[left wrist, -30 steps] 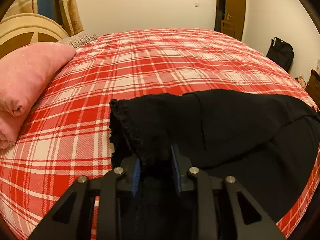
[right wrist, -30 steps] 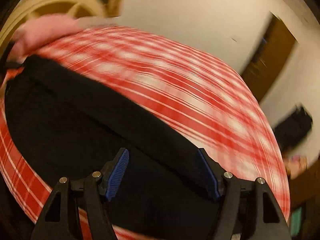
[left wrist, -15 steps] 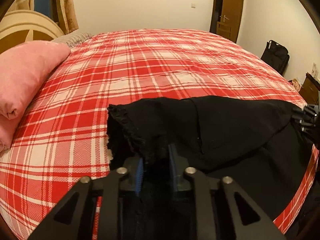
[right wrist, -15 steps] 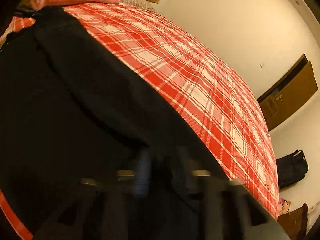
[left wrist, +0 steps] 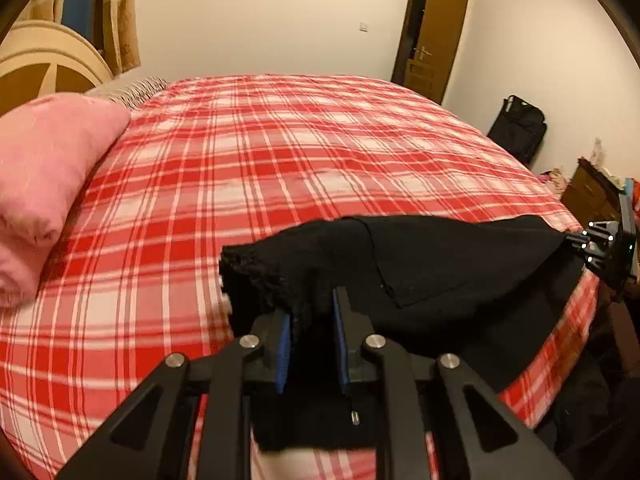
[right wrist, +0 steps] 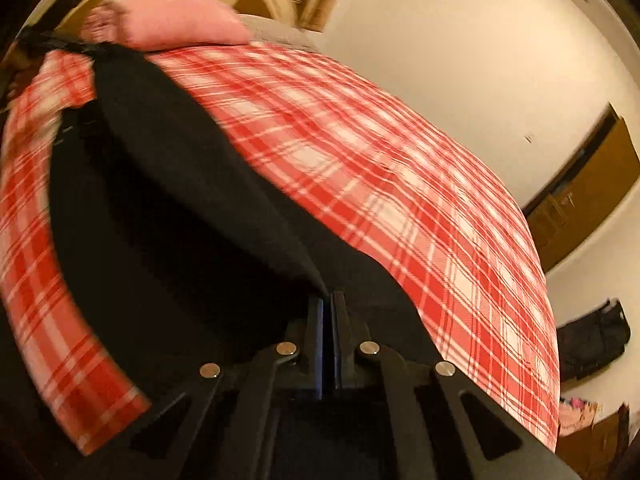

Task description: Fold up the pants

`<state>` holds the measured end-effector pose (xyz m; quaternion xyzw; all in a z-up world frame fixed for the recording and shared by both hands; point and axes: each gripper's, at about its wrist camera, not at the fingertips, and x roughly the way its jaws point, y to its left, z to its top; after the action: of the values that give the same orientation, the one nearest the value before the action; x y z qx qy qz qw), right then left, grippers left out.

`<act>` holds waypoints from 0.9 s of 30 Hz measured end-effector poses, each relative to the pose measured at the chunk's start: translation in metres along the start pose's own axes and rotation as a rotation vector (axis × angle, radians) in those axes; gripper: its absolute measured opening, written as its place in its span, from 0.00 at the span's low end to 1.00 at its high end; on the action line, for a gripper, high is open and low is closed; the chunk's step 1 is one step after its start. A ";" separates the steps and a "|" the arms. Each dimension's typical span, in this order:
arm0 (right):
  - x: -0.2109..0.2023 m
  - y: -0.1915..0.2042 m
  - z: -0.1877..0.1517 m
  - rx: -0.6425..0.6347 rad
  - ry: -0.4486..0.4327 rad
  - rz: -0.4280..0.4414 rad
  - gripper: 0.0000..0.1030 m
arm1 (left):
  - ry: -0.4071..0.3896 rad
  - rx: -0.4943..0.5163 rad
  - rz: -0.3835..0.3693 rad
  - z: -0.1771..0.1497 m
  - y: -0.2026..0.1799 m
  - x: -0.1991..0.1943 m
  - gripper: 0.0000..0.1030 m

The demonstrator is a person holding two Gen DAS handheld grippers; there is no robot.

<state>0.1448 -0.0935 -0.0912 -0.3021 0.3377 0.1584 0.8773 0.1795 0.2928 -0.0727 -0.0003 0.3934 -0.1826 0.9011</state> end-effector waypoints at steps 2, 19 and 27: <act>-0.009 0.014 -0.011 -0.035 0.011 0.035 0.02 | 0.023 -0.010 -0.003 -0.015 0.005 -0.005 0.19; 0.011 0.055 -0.059 -0.109 0.162 0.215 0.08 | 0.083 -0.097 -0.038 -0.082 0.011 0.006 0.29; -0.018 -0.008 -0.010 0.094 0.039 0.438 0.39 | 0.075 -0.056 0.071 -0.094 0.025 -0.020 0.41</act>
<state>0.1306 -0.1079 -0.0812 -0.1832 0.4192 0.3234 0.8283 0.1083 0.3360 -0.1265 -0.0046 0.4314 -0.1391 0.8913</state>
